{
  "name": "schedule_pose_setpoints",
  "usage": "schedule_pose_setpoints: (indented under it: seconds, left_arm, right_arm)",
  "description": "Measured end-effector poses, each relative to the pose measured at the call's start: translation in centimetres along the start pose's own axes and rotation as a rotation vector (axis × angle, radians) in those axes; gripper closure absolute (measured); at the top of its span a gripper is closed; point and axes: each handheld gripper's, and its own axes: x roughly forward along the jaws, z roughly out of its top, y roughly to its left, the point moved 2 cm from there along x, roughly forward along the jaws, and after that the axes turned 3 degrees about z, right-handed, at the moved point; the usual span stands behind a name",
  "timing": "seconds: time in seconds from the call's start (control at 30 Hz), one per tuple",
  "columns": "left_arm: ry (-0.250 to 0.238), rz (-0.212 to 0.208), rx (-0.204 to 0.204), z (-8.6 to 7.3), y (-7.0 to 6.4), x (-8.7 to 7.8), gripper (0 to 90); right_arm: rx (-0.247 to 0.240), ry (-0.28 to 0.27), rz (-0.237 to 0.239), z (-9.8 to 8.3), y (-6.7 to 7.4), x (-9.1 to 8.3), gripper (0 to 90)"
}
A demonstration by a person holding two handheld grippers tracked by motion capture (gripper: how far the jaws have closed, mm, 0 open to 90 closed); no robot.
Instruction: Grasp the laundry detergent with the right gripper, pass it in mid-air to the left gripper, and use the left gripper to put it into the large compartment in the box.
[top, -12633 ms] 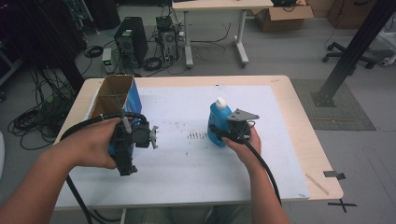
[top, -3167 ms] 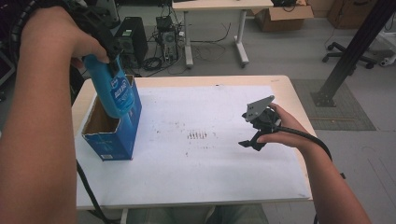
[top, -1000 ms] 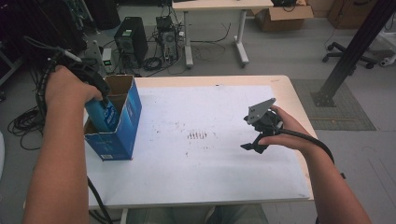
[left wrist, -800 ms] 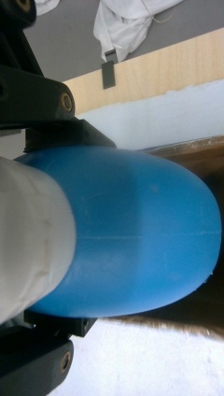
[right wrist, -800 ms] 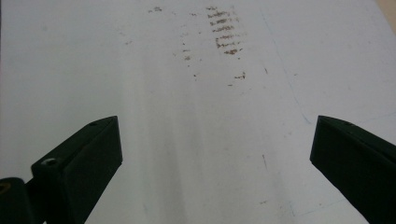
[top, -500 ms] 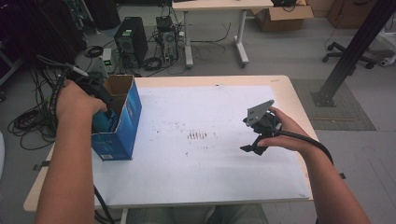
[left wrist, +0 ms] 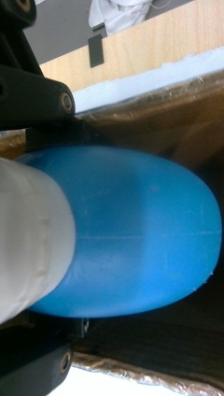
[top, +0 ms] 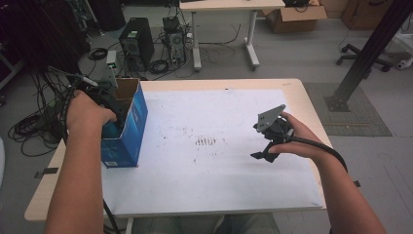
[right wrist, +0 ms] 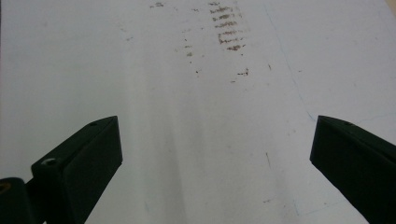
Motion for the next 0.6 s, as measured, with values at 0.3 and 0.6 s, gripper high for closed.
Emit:
schedule_pose_setpoints:
  seconds: [0.3, 0.6]
  left_arm:
    - [0.008, 0.001, -0.002, 0.1, 0.0, 1.1, 38.6]
    - [0.001, 0.003, -0.004, 0.1, -0.1, 1.6, 38.5]
  right_arm:
    - [0.002, 0.002, 0.003, -0.1, 0.0, 0.2, 2.0]
    - [0.004, 0.008, 0.005, -0.1, 0.0, 0.4, 2.1]
